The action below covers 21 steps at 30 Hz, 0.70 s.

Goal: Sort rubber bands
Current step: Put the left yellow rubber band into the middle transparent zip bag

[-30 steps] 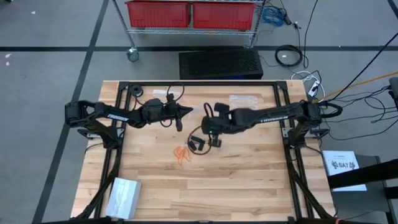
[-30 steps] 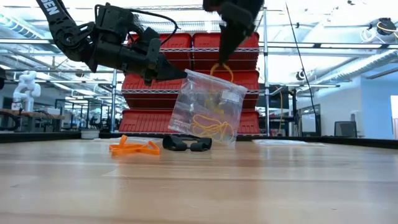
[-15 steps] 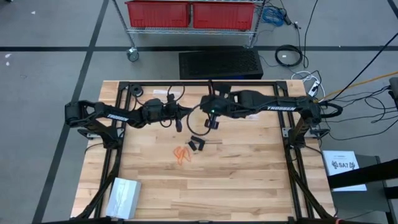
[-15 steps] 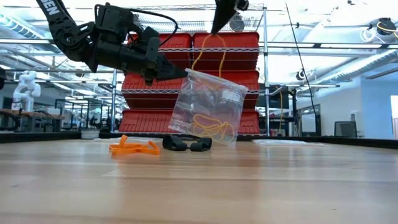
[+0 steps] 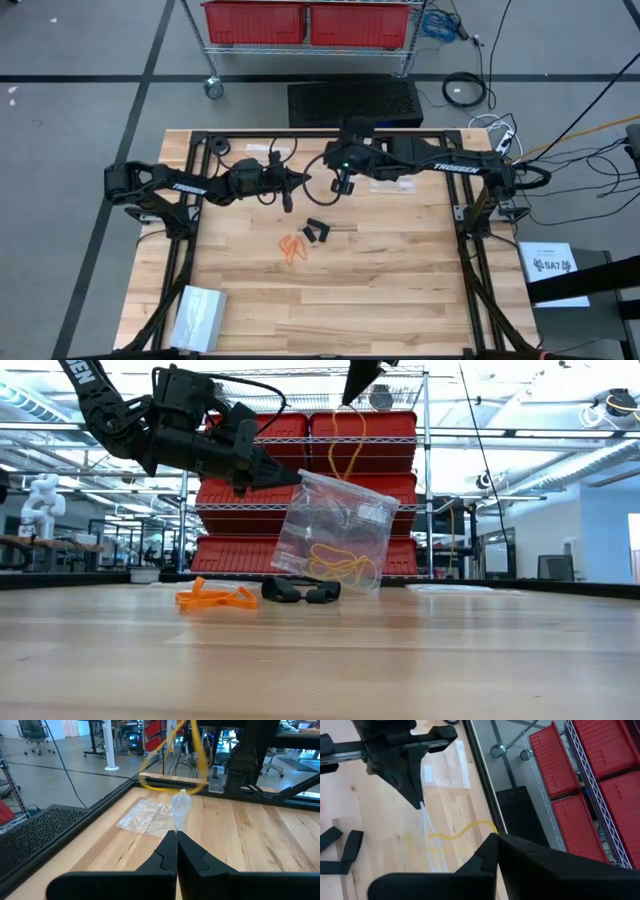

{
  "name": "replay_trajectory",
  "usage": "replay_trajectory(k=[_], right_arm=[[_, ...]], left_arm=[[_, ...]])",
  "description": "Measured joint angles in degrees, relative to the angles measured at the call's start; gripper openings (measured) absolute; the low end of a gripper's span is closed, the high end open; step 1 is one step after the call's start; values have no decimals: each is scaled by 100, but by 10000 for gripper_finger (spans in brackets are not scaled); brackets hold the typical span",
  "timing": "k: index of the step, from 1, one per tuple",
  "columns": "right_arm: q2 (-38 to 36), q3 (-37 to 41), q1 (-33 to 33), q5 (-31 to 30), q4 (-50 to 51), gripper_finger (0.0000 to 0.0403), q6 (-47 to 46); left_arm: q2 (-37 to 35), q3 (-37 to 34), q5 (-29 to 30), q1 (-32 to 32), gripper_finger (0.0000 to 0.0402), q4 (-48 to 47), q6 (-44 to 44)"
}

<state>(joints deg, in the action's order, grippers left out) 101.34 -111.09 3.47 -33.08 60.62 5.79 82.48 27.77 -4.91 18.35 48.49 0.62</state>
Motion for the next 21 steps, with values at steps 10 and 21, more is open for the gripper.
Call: replay_trajectory(k=[10,21], right_arm=[[2,0,5,9,232,0,-210],[1,0,-16,22,346,0,-362]], left_arm=[[0,0,0,0,0,0,2],[0,2,0,0,0,0,4]])
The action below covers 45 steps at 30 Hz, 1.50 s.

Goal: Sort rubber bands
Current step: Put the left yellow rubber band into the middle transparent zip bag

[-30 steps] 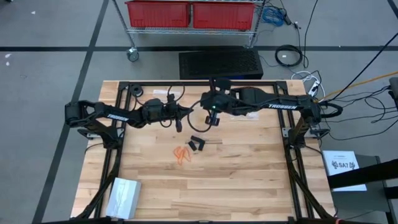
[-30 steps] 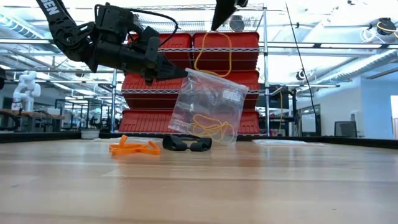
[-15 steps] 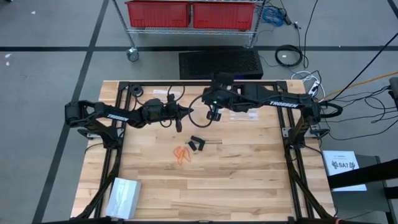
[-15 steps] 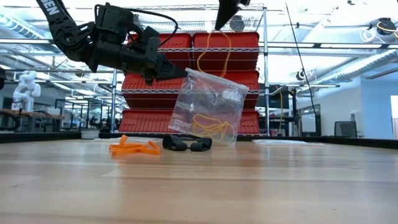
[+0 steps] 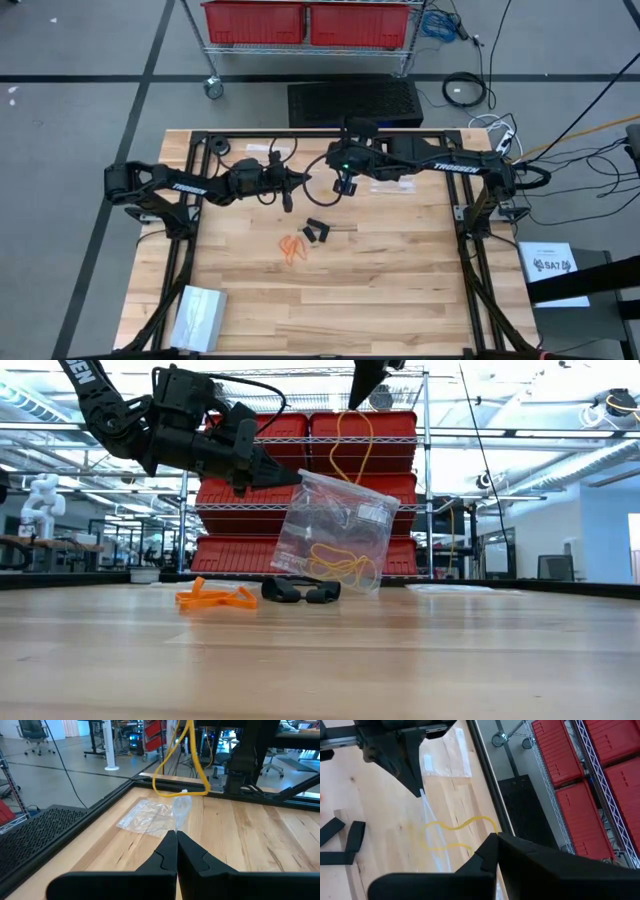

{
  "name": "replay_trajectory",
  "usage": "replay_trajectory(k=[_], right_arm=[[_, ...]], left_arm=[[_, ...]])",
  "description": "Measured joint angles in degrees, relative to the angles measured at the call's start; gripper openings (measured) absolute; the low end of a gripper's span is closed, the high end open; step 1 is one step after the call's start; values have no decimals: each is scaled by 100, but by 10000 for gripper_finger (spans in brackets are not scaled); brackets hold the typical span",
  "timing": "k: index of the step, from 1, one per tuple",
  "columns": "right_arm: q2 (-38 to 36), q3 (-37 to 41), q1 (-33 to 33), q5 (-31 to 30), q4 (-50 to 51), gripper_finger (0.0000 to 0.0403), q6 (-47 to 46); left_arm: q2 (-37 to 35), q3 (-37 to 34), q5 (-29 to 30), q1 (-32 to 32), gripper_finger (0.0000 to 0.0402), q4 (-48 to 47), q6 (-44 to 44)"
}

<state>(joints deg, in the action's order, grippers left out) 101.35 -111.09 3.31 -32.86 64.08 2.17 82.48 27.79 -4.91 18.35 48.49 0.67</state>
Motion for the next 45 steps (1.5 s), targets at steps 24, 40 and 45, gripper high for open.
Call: replay_trajectory(k=[24,40,45], right_arm=[[1,4,-81,215,215,0,-516],[1,7,-61,-52,194,0,-775],[1,9,-59,-179,196,0,-800]], left_arm=[[2,0,-46,0,0,34,9],[1,0,-46,1,0,46,27],[0,0,-48,0,0,50,37]])
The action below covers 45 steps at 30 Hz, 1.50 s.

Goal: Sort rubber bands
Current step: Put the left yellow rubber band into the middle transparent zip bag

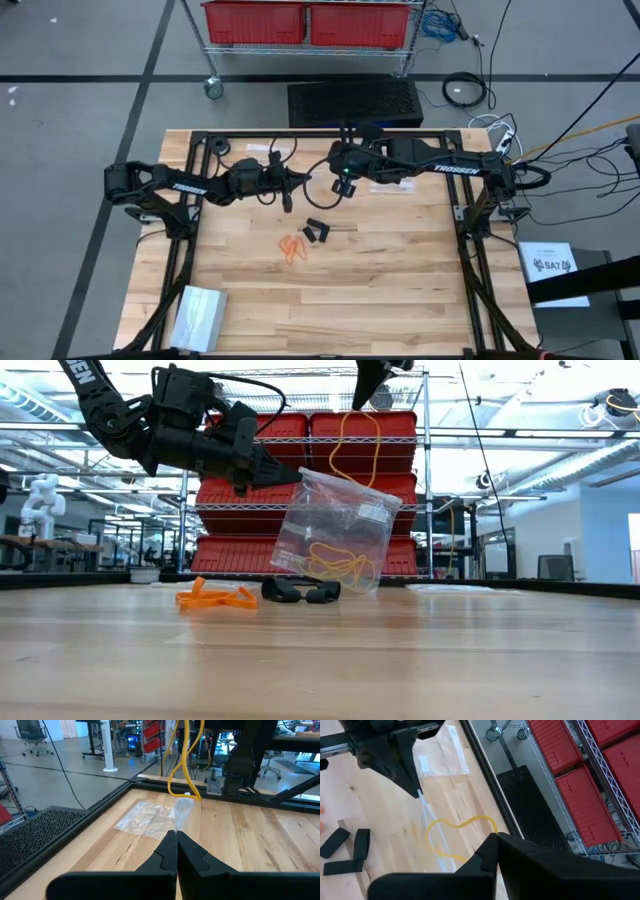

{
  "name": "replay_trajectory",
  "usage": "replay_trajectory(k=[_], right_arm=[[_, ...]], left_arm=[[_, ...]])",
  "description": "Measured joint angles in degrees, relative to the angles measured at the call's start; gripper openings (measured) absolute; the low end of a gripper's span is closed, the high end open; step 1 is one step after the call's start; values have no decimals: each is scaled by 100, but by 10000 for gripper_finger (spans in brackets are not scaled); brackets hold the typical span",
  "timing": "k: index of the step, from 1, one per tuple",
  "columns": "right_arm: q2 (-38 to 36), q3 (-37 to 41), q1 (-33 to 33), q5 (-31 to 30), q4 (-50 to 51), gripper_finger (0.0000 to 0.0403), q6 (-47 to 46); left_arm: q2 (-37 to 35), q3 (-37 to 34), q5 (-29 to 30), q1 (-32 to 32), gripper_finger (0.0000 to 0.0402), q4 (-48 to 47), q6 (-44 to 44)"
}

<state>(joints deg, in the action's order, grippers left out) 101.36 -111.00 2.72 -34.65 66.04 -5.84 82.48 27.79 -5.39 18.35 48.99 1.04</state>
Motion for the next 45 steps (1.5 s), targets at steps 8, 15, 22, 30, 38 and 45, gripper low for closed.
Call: replay_trajectory(k=[8,15,22,30,38,45], right_arm=[[0,0,22,17,17,0,-285],[0,0,-52,172,66,0,-733],[0,0,-170,177,76,0,-1005],[0,0,-131,152,70,0,-1256],[0,0,-81,149,57,0,-1528],[0,0,-92,155,57,0,-1780]], left_arm=[[0,0,0,0,0,35,0],[1,0,-2,0,0,33,0],[1,0,-2,2,0,31,5],[1,0,-52,0,0,59,15],[0,0,-51,0,0,61,13],[1,0,-50,0,0,61,12]])
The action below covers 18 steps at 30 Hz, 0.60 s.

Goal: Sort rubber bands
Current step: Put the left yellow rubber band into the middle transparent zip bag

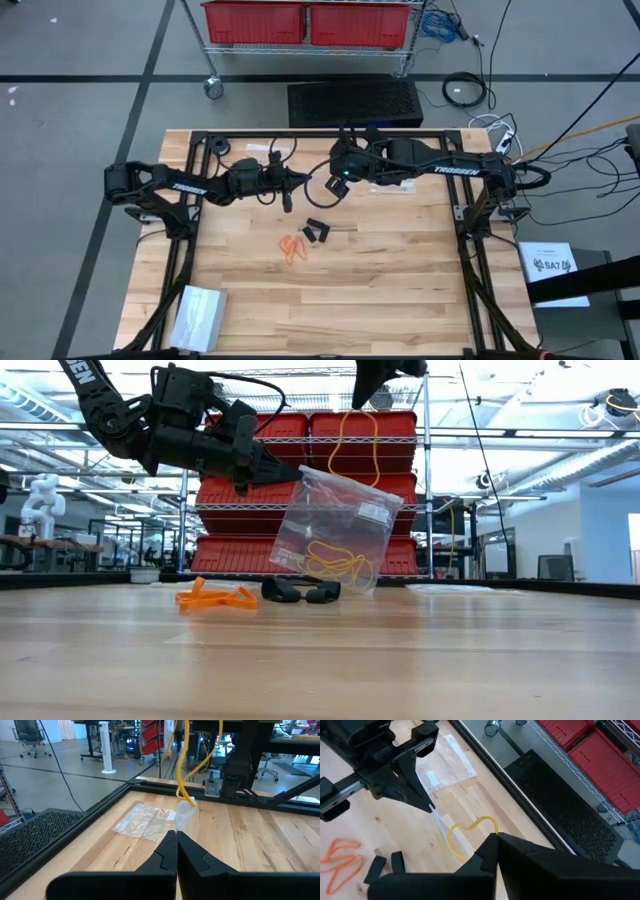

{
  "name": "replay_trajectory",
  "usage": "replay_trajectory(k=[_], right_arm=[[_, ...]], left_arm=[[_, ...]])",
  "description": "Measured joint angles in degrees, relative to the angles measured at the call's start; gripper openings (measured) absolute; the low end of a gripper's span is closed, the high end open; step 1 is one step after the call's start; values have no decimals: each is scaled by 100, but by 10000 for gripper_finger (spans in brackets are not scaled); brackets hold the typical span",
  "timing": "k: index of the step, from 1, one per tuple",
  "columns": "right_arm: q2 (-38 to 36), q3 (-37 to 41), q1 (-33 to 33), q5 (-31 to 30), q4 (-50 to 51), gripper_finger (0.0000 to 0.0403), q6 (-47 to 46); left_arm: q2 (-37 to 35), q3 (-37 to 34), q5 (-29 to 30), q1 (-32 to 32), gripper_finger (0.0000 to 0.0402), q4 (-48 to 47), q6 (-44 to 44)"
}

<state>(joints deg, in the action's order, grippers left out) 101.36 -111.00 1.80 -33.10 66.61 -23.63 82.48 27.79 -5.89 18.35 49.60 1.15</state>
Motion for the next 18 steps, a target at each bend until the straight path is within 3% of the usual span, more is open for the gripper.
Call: replay_trajectory(k=[18], right_arm=[[0,0,-300,46,2,0,-726]], left_arm=[[0,0,0,0,0,2,0]])
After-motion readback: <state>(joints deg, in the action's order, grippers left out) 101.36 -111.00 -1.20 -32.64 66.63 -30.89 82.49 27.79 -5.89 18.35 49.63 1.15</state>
